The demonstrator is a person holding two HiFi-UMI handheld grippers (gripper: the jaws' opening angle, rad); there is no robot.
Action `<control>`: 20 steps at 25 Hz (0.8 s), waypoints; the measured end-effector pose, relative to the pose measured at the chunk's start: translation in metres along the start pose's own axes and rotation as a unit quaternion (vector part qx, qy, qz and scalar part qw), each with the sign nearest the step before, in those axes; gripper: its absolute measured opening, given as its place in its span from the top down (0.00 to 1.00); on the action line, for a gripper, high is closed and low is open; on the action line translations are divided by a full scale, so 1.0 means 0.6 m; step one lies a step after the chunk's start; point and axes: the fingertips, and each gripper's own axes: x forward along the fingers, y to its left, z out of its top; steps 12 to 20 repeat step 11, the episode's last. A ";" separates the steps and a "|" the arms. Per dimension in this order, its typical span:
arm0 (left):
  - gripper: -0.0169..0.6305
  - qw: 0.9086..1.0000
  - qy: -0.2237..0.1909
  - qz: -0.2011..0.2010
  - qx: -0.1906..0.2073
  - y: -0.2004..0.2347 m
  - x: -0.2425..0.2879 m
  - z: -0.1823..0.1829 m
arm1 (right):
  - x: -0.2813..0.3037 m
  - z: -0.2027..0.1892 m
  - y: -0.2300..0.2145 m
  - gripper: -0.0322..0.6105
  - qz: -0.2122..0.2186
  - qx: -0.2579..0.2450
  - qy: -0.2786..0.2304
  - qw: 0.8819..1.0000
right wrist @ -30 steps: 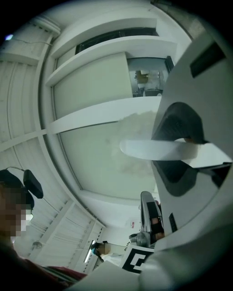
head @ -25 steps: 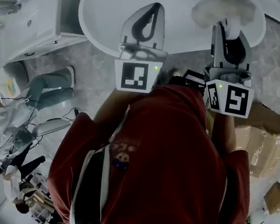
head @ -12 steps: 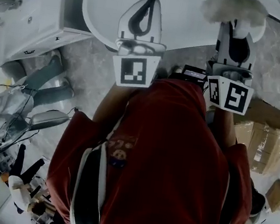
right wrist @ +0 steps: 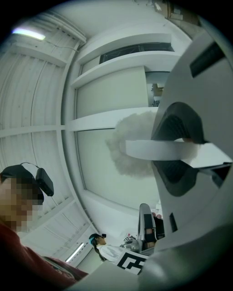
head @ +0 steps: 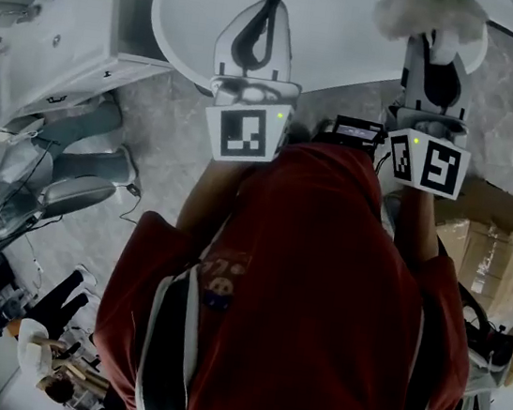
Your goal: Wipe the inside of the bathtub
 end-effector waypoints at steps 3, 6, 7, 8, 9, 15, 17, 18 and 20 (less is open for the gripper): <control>0.95 1.000 -0.002 -0.003 0.001 0.001 0.004 0.000 | 0.002 -0.005 -0.006 0.81 -0.003 -0.007 0.003 1.000; 0.95 1.000 -0.003 -0.002 0.000 0.003 0.009 -0.002 | 0.006 -0.010 -0.009 0.81 -0.004 -0.009 0.009 1.000; 0.95 1.000 -0.001 -0.001 -0.001 0.002 0.010 -0.004 | 0.006 -0.012 -0.010 0.81 -0.004 -0.008 0.010 1.000; 0.95 1.000 0.000 0.000 -0.001 0.002 0.011 -0.005 | 0.006 -0.013 -0.012 0.81 -0.003 -0.008 0.010 1.000; 0.95 1.000 0.001 0.000 -0.001 0.001 0.012 -0.006 | 0.007 -0.014 -0.013 0.81 -0.003 -0.008 0.010 1.000; 0.95 1.000 0.002 0.002 -0.003 0.000 0.015 -0.008 | 0.009 -0.017 -0.017 0.81 -0.003 -0.008 0.011 1.000; 0.95 1.000 0.002 0.002 -0.003 0.000 0.015 -0.008 | 0.009 -0.017 -0.017 0.81 -0.003 -0.008 0.011 1.000; 0.95 1.000 0.002 0.002 -0.003 0.000 0.015 -0.008 | 0.009 -0.017 -0.017 0.81 -0.003 -0.008 0.011 1.000; 0.95 1.000 0.002 0.002 -0.003 0.000 0.015 -0.008 | 0.009 -0.017 -0.017 0.81 -0.003 -0.008 0.011 1.000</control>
